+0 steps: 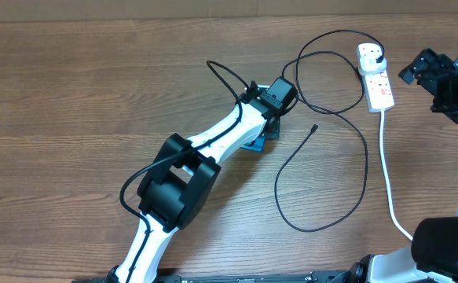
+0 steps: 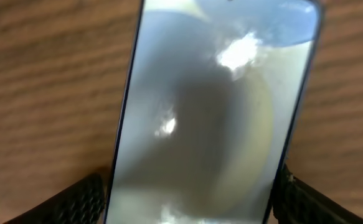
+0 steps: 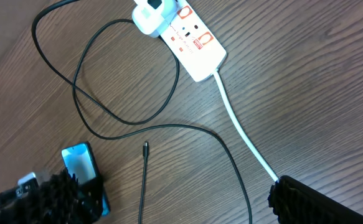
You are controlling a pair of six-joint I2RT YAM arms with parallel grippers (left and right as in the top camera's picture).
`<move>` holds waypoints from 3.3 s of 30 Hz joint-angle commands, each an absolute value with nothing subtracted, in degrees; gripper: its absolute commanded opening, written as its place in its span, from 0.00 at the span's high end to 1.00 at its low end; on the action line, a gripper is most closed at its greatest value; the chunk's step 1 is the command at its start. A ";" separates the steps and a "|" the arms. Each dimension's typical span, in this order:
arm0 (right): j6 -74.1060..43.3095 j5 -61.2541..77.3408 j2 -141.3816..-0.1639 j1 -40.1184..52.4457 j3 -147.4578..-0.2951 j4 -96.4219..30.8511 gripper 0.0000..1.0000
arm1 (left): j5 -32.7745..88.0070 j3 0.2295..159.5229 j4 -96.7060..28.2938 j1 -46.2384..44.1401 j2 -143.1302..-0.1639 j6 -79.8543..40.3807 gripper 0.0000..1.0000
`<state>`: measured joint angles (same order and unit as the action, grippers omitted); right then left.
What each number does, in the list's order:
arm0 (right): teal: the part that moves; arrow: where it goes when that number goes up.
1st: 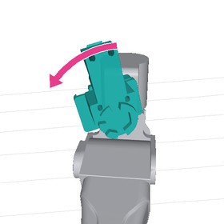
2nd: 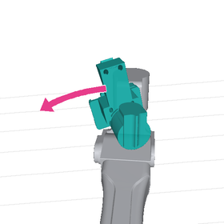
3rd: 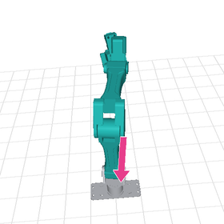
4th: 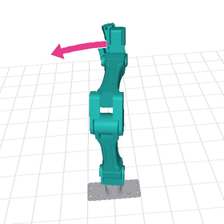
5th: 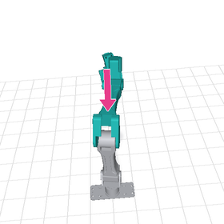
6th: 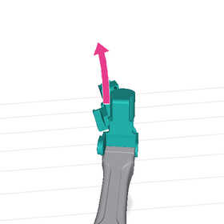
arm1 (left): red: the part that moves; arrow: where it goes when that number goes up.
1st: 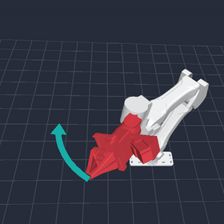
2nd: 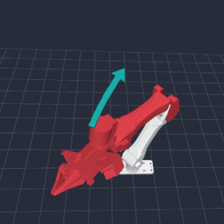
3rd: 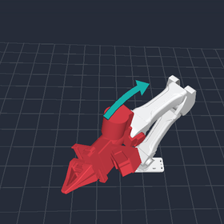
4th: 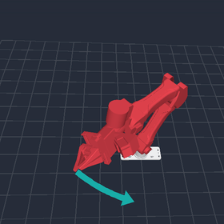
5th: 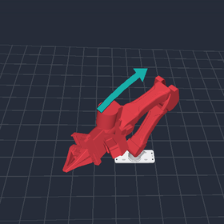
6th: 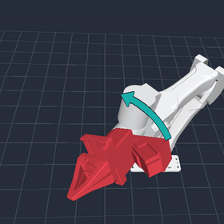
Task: Plug charger to phone and switch on socket
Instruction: 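Lift the phone with the left gripper and tilt it upright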
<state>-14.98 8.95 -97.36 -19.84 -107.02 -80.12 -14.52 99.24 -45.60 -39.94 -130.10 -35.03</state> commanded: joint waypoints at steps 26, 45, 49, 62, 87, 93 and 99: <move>-15.22 8.58 -97.54 -19.79 -108.44 -79.77 0.00 | -1.41 98.72 -41.76 -35.73 -130.89 -19.68 0.03; -15.22 8.58 -97.54 -19.79 -108.44 -79.79 0.00 | -1.83 98.74 -49.78 -36.14 -131.57 -16.80 0.15; -15.22 8.58 -97.54 -19.79 -108.42 -79.77 0.00 | -1.85 98.74 -51.18 -36.14 -131.57 -15.14 0.23; -15.22 8.58 -97.54 -19.79 -108.42 -79.77 0.00 | -1.85 98.74 -59.99 -35.97 -131.57 -15.18 0.18; -15.22 8.58 -97.54 -19.79 -108.44 -79.77 0.00 | 2.13 98.74 -51.77 -35.92 -131.57 -3.18 0.00; -15.22 8.58 -97.54 -19.79 -108.42 -79.77 0.00 | 1.02 98.74 -50.50 -35.92 -131.59 -3.40 0.00; -15.20 8.58 -97.54 -19.79 -108.42 -79.77 0.00 | 1.02 98.74 -50.98 -35.92 -131.92 -3.40 0.07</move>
<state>-14.98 8.95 -97.36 -19.84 -107.02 -80.09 0.38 100.12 -50.74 -35.64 -129.97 -4.19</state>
